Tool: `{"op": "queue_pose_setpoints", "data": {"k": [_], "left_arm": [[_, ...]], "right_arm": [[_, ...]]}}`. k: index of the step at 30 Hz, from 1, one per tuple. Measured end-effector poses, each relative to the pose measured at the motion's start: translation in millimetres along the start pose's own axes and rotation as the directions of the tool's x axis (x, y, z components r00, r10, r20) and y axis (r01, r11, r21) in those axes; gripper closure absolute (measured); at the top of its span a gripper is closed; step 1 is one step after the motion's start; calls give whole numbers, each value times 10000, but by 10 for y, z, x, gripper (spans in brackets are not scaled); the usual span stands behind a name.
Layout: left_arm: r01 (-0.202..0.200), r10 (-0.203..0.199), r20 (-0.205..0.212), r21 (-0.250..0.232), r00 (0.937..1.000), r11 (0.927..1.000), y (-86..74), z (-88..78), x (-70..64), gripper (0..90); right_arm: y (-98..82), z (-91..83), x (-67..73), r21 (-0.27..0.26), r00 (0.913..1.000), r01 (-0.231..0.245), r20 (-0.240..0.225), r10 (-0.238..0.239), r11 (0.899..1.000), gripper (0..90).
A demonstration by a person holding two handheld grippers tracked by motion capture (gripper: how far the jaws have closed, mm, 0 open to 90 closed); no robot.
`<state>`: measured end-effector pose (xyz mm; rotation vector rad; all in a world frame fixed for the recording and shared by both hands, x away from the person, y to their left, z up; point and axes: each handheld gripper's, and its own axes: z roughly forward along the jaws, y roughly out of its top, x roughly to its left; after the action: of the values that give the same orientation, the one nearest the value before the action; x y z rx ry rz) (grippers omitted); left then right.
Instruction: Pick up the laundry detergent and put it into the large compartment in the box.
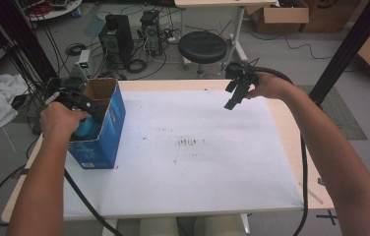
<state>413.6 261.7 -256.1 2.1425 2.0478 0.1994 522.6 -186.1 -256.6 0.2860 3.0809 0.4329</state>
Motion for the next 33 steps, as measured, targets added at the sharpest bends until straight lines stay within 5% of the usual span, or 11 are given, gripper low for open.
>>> {"op": "queue_pose_setpoints", "data": {"k": [15,33], "left_arm": [[42,-37,91,-606,10000,9982,15,-263,11,249],[-1111,1159,314,-1250,9928,9859,24,-551,-262,195]], "right_arm": [[-28,-44,23,-96,10000,-6,62,7,10000,163],[-28,-70,54,-157,9999,57,93,-55,9999,163]]}}
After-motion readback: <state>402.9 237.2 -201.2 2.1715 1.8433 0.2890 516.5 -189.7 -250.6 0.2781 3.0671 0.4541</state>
